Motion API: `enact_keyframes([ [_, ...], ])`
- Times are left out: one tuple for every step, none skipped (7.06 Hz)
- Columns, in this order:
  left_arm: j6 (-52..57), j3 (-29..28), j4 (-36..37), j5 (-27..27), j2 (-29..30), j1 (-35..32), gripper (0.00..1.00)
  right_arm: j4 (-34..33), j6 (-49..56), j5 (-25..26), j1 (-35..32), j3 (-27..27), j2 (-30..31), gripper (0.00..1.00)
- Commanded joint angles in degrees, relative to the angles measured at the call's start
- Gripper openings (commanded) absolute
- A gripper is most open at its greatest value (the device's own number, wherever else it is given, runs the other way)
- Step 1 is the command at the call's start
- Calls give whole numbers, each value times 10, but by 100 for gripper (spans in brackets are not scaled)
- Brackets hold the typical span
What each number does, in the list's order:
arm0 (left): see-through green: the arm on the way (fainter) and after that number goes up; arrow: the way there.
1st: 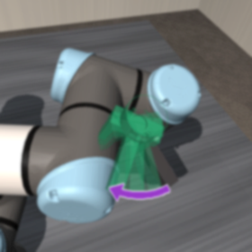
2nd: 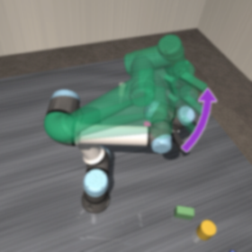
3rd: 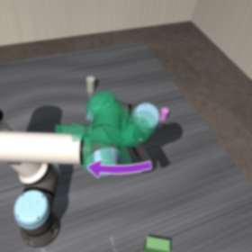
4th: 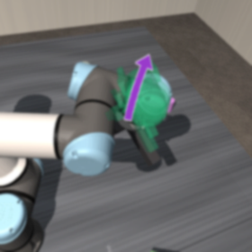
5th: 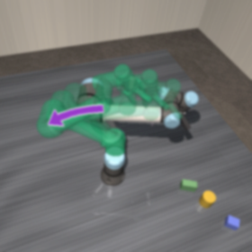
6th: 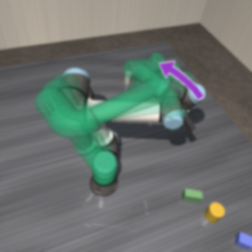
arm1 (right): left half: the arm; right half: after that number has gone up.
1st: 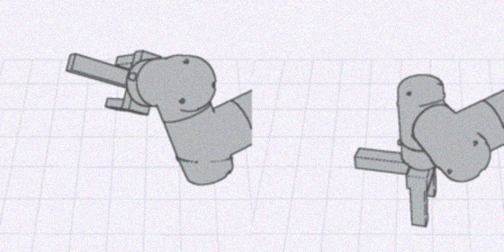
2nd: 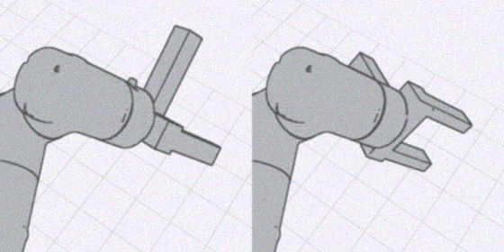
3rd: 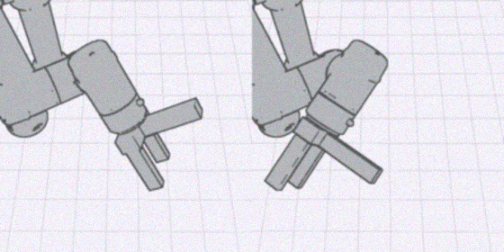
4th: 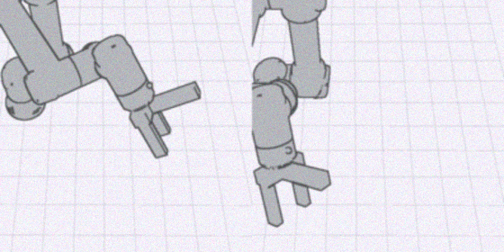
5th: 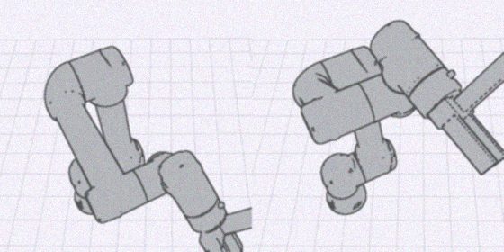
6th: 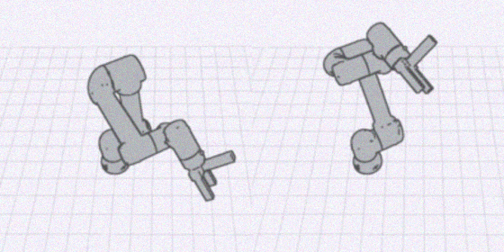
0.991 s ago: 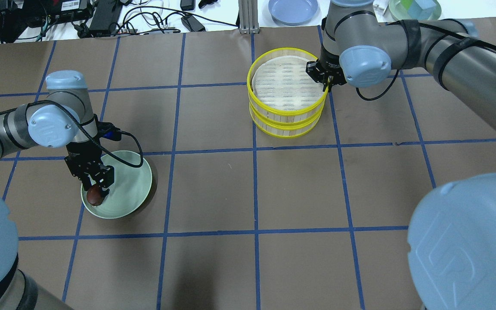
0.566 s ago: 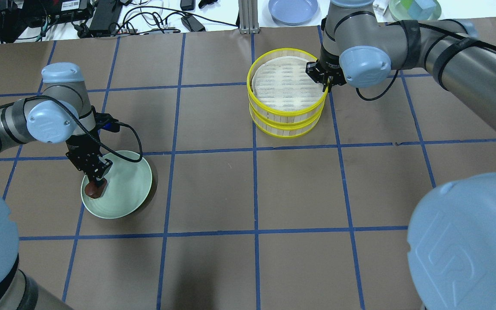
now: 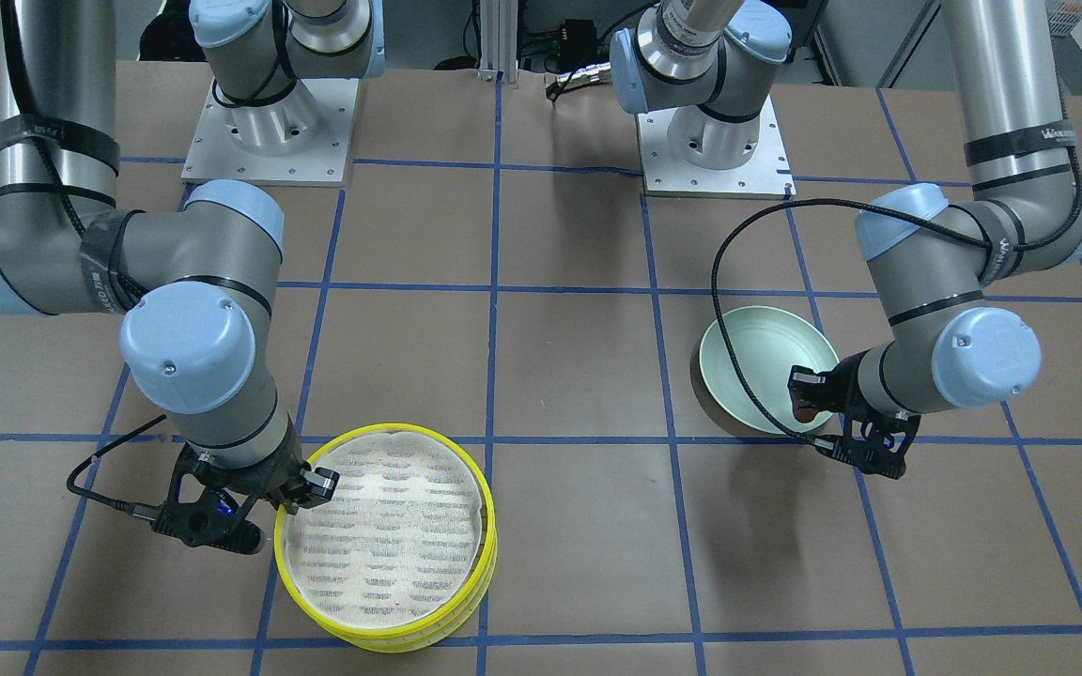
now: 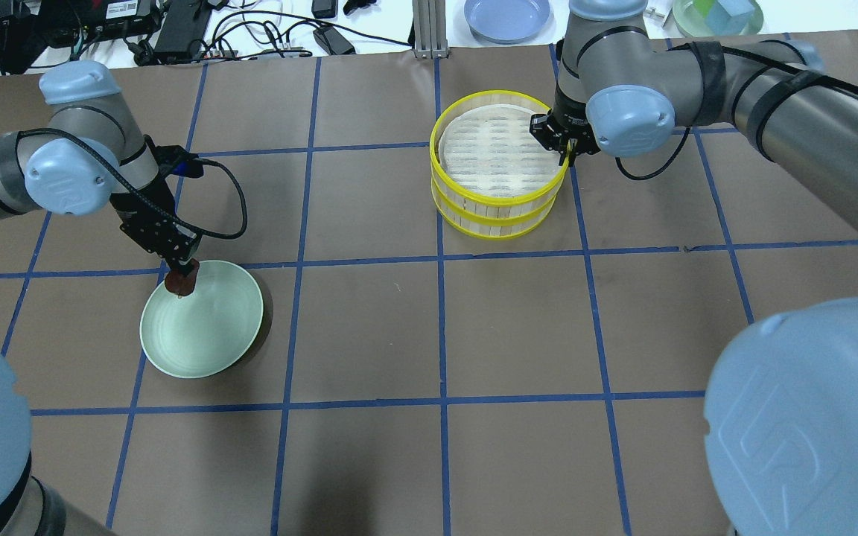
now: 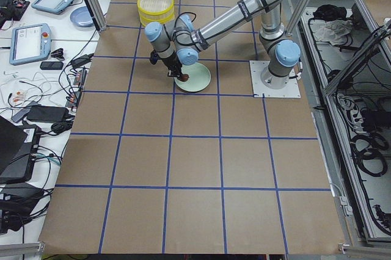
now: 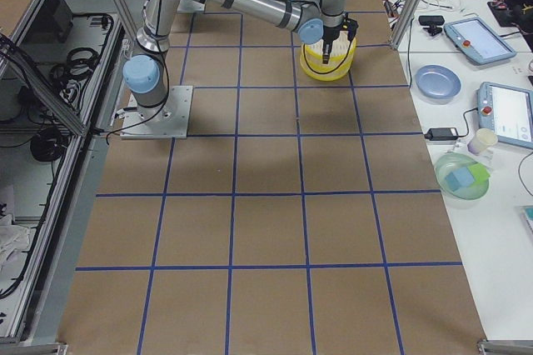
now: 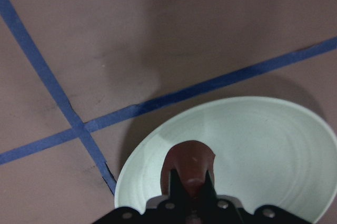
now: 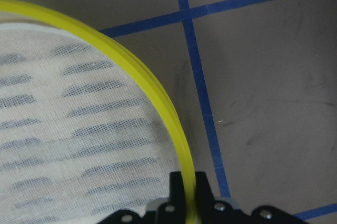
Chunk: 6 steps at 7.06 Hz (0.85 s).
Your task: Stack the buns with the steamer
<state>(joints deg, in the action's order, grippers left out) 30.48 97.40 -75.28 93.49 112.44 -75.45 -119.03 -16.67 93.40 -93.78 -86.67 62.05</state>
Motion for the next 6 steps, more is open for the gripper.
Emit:
enact_keyframes([
  [-130, -65, 2, -72, -6, -47, 0, 0, -4, 0, 1, 1, 5, 72],
  [-235, -94, 6, -105, -14, -88, 0, 8, 3, 0, 3, 9, 27, 88],
  [-322, -99, 72, -127, -19, -134, 0, 55, 9, 0, 2, 2, 75, 90],
  [-391, -99, 147, -154, -13, -166, 0, 121, 43, 1, 1, 2, 117, 88],
  [-508, -99, 197, -235, -9, -180, 0, 179, 100, 3, 3, 1, 160, 89],
  [-609, -98, 243, -292, 0, -193, 0, 246, 157, 18, 3, 1, 193, 94],
])
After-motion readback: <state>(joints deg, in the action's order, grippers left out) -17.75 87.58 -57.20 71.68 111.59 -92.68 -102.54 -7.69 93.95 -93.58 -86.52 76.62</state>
